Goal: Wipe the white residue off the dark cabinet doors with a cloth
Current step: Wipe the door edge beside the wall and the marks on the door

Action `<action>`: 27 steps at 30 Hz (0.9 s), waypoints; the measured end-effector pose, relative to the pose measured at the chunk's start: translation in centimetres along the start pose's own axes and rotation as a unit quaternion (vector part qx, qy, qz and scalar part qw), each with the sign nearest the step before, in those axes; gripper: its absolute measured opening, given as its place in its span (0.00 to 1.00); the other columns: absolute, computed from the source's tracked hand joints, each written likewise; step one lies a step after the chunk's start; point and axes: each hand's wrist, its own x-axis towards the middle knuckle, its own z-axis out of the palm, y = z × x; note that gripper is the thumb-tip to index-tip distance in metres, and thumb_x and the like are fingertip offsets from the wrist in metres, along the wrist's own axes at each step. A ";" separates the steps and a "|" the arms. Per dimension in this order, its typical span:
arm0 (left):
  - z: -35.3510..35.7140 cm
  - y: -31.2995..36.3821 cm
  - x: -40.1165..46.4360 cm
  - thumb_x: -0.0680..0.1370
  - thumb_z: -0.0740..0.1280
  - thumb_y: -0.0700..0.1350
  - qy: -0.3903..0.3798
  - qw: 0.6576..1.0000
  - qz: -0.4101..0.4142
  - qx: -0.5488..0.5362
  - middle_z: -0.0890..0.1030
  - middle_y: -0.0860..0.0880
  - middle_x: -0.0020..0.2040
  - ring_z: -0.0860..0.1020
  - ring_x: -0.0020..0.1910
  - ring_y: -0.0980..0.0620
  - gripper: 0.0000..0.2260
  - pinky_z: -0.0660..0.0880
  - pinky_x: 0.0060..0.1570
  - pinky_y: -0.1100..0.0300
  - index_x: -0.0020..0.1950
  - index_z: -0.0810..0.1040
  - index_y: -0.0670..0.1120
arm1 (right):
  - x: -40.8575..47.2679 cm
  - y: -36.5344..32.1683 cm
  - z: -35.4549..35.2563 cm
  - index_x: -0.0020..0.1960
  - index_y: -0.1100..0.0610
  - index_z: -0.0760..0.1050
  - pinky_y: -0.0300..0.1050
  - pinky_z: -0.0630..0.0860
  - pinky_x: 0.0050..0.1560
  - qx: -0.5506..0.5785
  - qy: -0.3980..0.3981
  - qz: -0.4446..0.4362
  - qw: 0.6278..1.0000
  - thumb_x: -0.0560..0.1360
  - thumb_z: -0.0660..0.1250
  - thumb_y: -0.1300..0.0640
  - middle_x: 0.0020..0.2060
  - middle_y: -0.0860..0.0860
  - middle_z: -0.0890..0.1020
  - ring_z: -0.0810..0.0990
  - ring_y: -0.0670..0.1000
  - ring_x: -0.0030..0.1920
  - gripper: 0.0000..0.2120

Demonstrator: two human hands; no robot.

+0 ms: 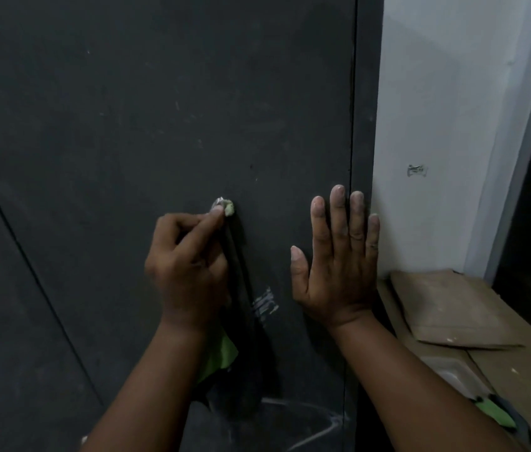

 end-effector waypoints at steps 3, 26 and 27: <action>-0.2 0.1 -2.7 0.78 0.71 0.32 -0.045 0.999 0.022 0.003 0.78 0.41 0.45 0.81 0.46 0.50 0.09 0.76 0.51 0.66 0.57 0.87 0.38 | -0.3 0.1 -0.1 0.83 0.59 0.55 0.63 0.49 0.80 -0.001 -0.011 -0.009 1.000 0.81 0.58 0.44 0.82 0.59 0.55 0.52 0.63 0.82 0.35; -4.1 0.4 -6.6 0.71 0.77 0.28 -0.096 0.981 -0.167 -0.011 0.81 0.52 0.38 0.79 0.37 0.57 0.14 0.72 0.39 0.71 0.48 0.89 0.46 | -5.2 -5.4 -3.8 0.77 0.55 0.71 0.65 0.60 0.77 0.128 -0.041 0.085 0.987 0.83 0.62 0.47 0.79 0.57 0.66 0.62 0.61 0.80 0.25; -4.3 1.1 -5.8 0.72 0.77 0.31 -0.086 0.975 -0.202 -0.045 0.82 0.54 0.39 0.81 0.38 0.58 0.13 0.72 0.39 0.73 0.48 0.89 0.48 | -5.5 -6.7 -4.4 0.74 0.54 0.74 0.63 0.65 0.74 0.169 -0.034 0.083 0.982 0.83 0.63 0.48 0.76 0.56 0.71 0.68 0.60 0.77 0.22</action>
